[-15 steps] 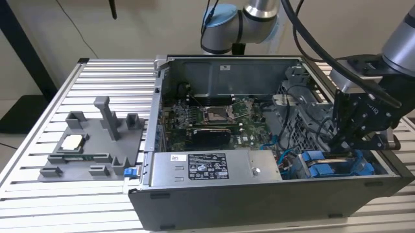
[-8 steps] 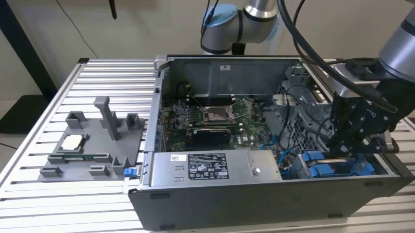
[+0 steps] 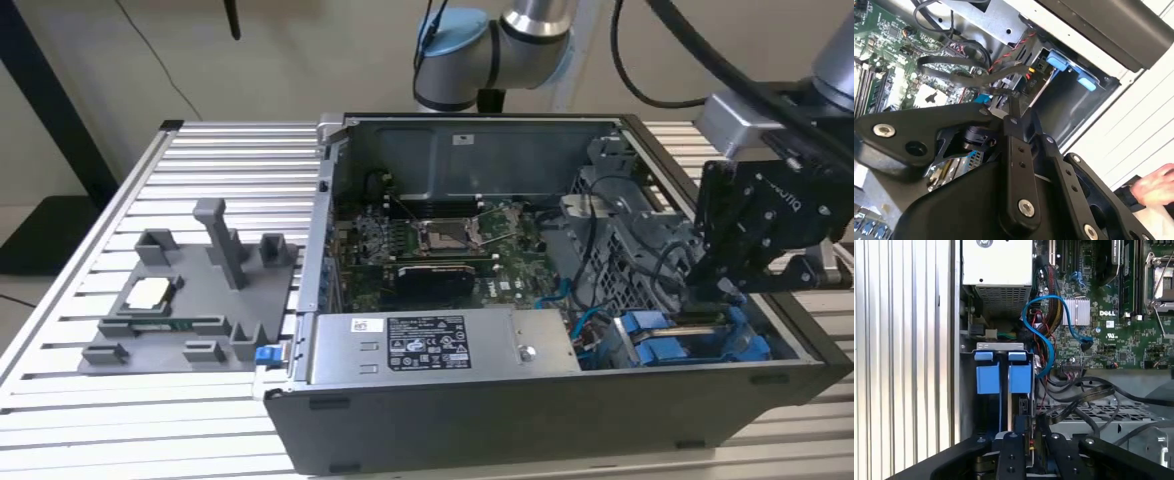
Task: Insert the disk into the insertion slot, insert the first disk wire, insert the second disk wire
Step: 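Insert the second disk wire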
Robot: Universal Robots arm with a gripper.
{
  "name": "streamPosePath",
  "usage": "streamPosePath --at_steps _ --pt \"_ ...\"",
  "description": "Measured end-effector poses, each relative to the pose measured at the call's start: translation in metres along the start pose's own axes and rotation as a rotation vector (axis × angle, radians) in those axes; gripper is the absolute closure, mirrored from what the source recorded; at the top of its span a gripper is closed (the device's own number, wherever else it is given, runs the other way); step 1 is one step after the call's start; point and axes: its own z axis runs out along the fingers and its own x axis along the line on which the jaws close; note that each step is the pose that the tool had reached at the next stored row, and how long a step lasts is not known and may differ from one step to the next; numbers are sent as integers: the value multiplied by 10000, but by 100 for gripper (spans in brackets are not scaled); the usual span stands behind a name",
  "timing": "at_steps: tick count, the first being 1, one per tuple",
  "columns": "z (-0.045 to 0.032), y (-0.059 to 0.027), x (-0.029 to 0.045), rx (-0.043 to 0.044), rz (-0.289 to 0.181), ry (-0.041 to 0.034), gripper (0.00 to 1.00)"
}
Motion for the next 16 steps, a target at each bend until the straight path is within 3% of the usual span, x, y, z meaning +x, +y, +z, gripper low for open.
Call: streamPosePath --at_steps 4,8,16 --pt "-140 6 -5 -1 0 1 76" --pt "-225 11 -8 -1 0 0 76" --pt "-279 13 -10 -1 0 -2 76"
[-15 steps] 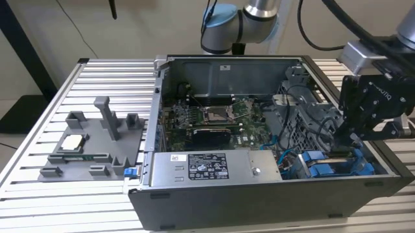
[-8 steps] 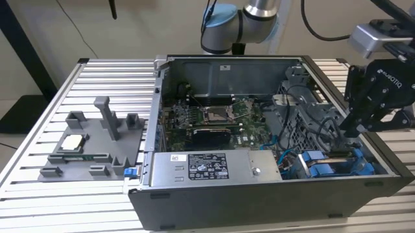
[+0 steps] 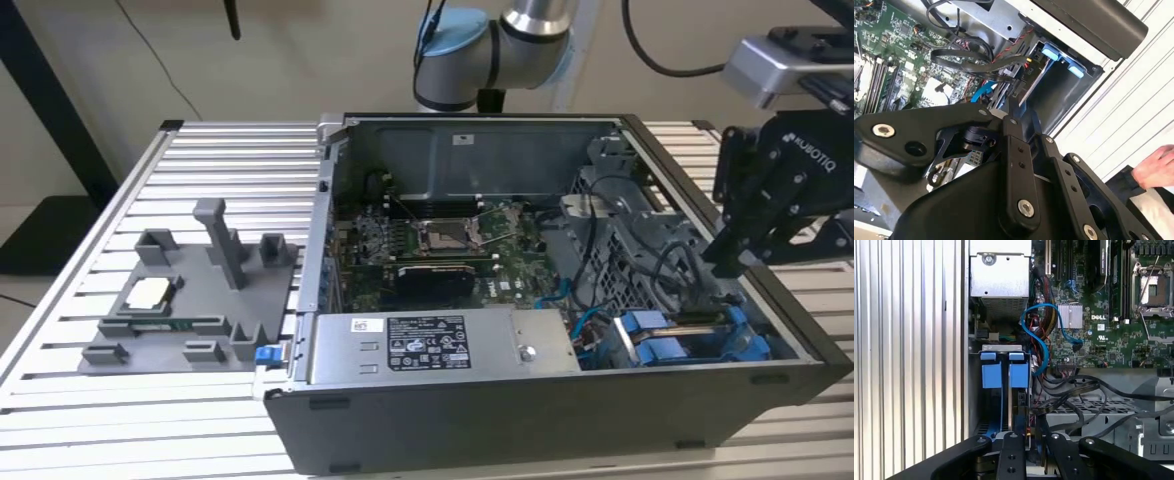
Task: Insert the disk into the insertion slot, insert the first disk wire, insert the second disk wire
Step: 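Insert the second disk wire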
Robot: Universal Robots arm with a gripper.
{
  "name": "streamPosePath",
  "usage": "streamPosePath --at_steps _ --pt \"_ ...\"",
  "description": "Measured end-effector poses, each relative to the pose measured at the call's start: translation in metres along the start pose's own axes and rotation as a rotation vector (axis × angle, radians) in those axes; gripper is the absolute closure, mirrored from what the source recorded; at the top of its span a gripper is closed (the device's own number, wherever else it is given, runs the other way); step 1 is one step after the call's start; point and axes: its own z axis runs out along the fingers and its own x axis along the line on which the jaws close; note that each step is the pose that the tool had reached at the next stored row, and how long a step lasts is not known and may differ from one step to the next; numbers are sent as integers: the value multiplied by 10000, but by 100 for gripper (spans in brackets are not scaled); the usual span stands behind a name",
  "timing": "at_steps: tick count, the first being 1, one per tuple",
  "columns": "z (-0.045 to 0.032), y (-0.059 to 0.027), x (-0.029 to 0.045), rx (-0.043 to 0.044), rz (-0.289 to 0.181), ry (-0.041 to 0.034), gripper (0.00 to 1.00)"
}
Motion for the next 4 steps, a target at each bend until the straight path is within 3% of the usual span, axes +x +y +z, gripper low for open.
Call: streamPosePath --at_steps 4 --pt "-6 0 0 0 0 3 76"
